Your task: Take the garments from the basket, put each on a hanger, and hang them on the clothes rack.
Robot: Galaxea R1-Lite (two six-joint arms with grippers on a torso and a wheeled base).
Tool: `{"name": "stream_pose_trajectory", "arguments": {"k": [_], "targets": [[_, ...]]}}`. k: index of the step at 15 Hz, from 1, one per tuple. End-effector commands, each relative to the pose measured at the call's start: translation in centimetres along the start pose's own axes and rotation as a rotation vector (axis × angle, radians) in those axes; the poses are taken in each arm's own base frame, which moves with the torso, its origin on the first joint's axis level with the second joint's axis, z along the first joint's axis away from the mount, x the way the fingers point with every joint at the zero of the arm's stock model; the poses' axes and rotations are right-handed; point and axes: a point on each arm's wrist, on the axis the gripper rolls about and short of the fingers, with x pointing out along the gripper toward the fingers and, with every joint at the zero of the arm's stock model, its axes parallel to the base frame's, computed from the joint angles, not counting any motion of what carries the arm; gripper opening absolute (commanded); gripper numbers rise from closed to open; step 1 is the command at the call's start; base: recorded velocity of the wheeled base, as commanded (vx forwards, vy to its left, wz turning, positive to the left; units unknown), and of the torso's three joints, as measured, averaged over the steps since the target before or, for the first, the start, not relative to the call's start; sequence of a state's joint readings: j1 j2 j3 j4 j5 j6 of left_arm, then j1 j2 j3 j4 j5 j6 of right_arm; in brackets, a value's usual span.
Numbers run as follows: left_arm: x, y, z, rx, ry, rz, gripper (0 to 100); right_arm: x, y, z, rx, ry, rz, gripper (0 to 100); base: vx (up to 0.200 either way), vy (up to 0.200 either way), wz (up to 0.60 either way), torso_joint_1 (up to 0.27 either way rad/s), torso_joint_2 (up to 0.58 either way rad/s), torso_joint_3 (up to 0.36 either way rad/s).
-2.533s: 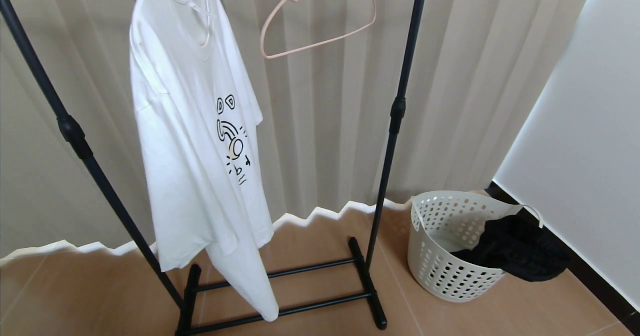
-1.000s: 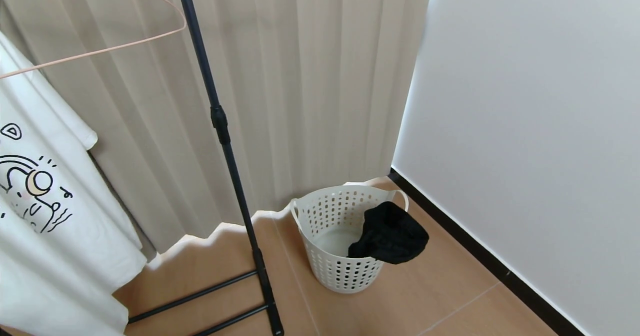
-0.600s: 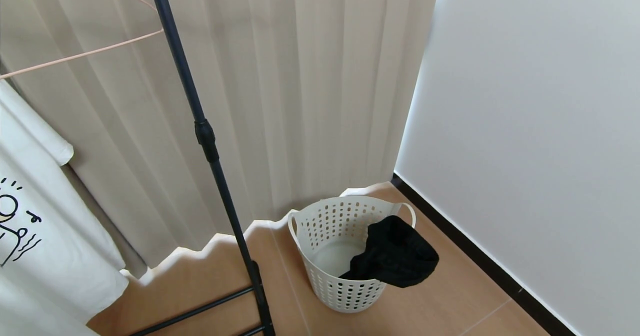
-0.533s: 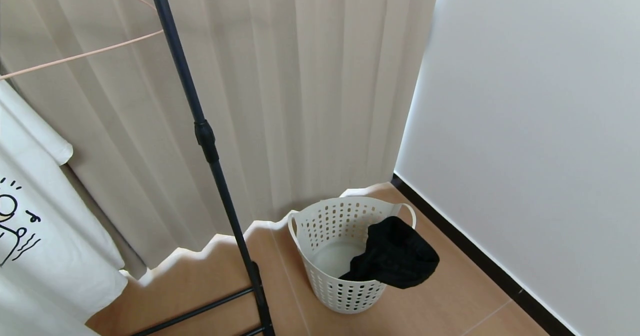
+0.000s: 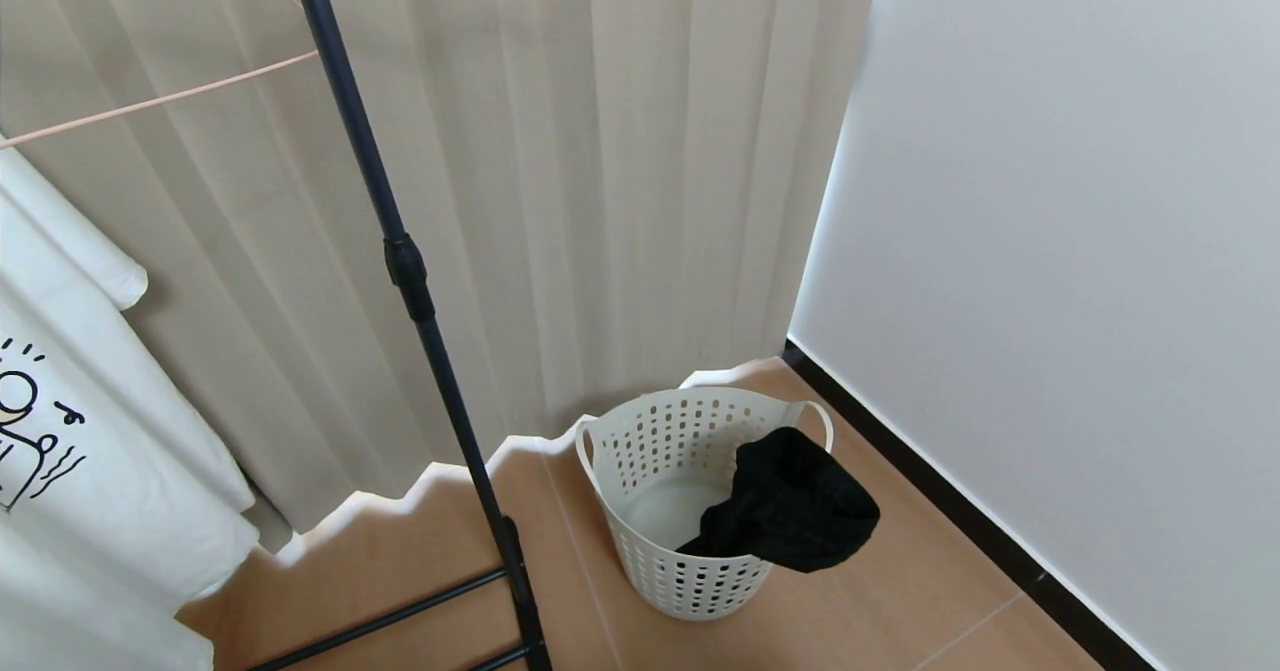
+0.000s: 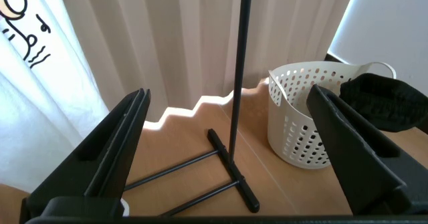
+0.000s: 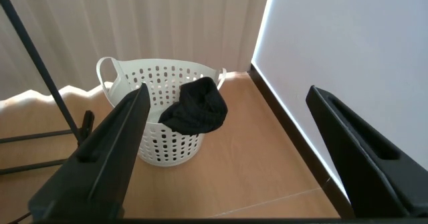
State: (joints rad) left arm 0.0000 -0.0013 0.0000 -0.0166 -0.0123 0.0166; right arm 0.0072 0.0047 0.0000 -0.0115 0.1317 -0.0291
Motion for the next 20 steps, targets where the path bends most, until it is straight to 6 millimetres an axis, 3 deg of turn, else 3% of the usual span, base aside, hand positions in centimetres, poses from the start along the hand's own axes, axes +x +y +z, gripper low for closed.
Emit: {"name": "stream_pose_trajectory", "arguments": {"k": [1, 20], "targets": [[0.01, 0.0, 0.01, -0.001, 0.001, 0.0, 100, 0.01, 0.0, 0.01, 0.0, 0.001, 0.001, 100, 0.0, 0.0, 0.0, -0.002, 0.0, -0.154], [0.01, 0.0, 0.01, -0.006, 0.001, 0.002, 100, 0.01, 0.0, 0.01, 0.002, 0.001, 0.001, 100, 0.0, 0.0, 0.0, 0.004, 0.0, -0.196]]}}
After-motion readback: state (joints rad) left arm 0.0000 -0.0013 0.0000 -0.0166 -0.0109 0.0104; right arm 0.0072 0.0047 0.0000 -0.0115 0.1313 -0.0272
